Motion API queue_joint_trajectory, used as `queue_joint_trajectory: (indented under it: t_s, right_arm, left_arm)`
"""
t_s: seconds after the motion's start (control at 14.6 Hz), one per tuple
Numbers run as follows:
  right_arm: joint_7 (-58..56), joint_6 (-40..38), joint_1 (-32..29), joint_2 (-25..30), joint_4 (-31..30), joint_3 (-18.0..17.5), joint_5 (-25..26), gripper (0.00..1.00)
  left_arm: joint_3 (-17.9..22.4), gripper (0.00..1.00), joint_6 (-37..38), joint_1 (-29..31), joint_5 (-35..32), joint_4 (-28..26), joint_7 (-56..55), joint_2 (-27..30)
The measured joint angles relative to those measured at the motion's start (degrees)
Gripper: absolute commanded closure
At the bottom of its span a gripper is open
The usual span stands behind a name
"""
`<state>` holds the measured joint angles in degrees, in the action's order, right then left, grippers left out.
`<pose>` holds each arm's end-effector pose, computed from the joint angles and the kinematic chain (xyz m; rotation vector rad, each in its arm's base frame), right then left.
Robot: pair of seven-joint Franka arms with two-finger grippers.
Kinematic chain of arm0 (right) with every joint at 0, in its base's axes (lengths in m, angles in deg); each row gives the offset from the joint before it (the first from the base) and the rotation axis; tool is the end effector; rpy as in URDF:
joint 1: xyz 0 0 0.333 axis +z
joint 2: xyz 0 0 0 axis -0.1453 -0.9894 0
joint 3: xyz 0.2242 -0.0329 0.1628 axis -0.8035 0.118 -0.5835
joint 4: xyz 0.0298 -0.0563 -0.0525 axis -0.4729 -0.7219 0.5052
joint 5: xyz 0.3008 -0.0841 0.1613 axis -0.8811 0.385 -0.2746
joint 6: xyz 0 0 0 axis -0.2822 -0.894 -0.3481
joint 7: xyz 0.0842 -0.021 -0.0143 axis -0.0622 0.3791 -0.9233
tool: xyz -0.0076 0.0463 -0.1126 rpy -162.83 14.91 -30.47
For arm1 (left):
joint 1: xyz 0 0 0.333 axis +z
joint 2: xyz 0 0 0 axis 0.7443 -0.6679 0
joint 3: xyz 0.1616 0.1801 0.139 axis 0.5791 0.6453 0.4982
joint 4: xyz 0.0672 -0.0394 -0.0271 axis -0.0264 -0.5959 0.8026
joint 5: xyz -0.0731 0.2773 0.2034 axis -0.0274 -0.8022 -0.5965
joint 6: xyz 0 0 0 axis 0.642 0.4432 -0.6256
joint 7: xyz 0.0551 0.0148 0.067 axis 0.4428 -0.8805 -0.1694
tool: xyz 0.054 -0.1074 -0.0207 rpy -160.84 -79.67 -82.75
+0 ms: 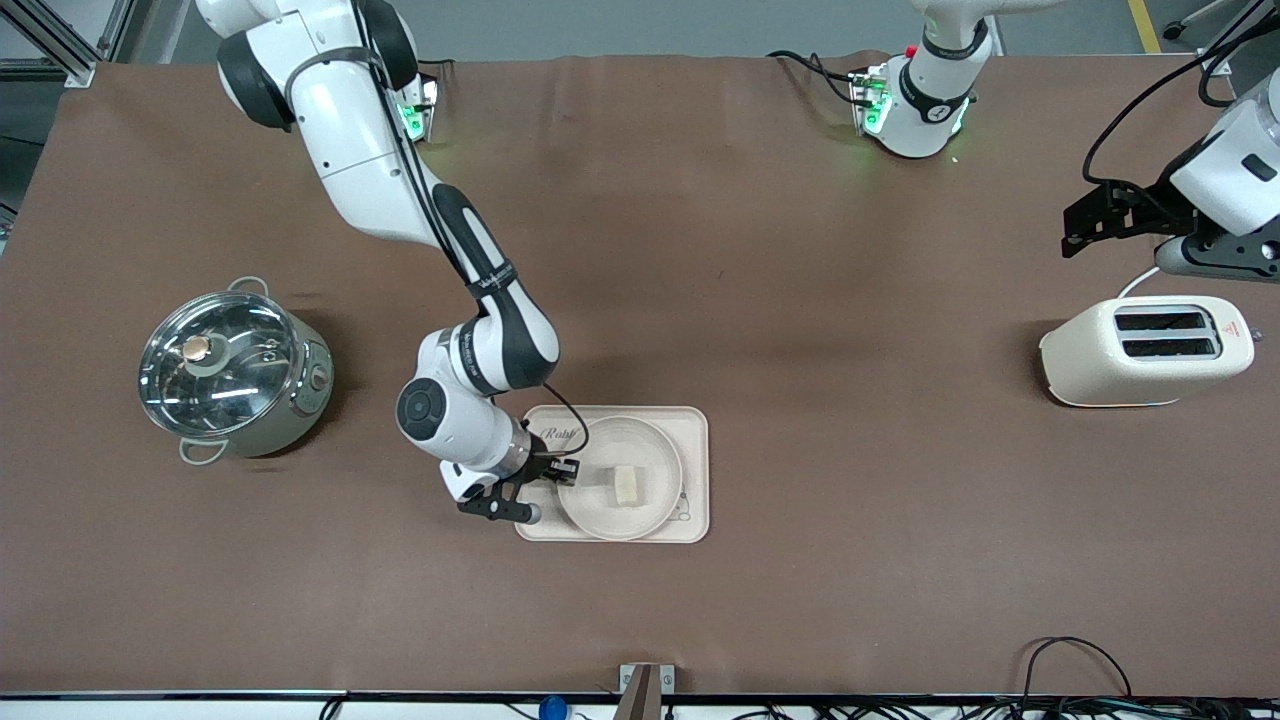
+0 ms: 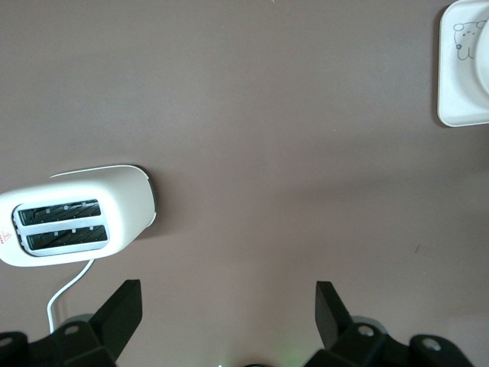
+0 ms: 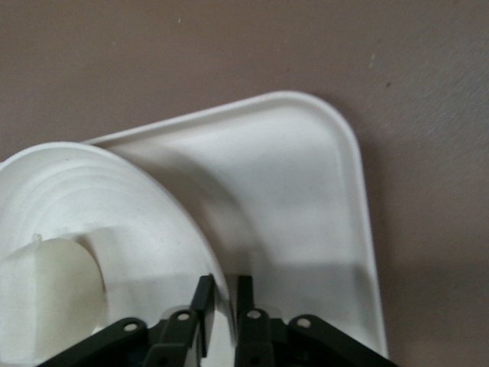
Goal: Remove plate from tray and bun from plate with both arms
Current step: 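Grasp the plate rim with the right gripper, then lift the plate with bun off the tray and set it beside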
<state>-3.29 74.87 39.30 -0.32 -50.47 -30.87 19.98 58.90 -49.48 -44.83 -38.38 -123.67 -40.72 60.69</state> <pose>0.6302 0.3056 0.1736 -2.7806 0.2307 -0.0777 0.5006 -0.0495 0.5740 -3.1320 0.2109 0.0675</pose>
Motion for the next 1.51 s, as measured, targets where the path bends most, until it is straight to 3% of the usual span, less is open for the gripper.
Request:
queue_joint_trajectory:
  t_s: [0.21,0.34,0.41,0.62,0.96,1.23,1.51]
  right_arm:
    - [-2.0,-1.4,-0.3,1.3,0.4,0.0,0.4,1.00]
    - [-2.0,-1.3,1.0,4.1,-2.9,-0.2,0.6,1.00]
    - [-2.0,0.0,2.3,6.2,-5.9,-0.3,0.6,1.00]
    - [-1.9,13.6,7.8,13.9,-20.9,-1.9,0.2,1.00]
    - [-1.7,29.8,9.9,24.9,-43.0,-12.1,-3.3,1.00]
    - [-1.7,33.3,9.9,36.2,-58.1,-18.1,-6.9,1.00]
    - [-4.0,34.0,8.7,41.0,-65.2,-18.0,-7.2,1.00]
  left_arm:
    - [0.0,0.00,0.0,0.0,0.0,0.0,0.0,0.0]
    - [0.0,0.00,0.0,0.0,0.0,0.0,0.0,0.0]
    - [0.0,0.00,0.0,0.0,0.0,0.0,0.0,0.0]
    - [0.0,0.00,0.0,0.0,0.0,0.0,0.0,0.0]
    - [0.0,0.00,0.0,-0.2,0.0,0.0,0.0,0.0]
    - [-0.4,0.00,0.0,-0.5,0.0,-0.1,-0.4,-0.5]
    - [-2.5,0.00,-0.2,-1.7,0.2,-0.1,-5.7,-3.4]
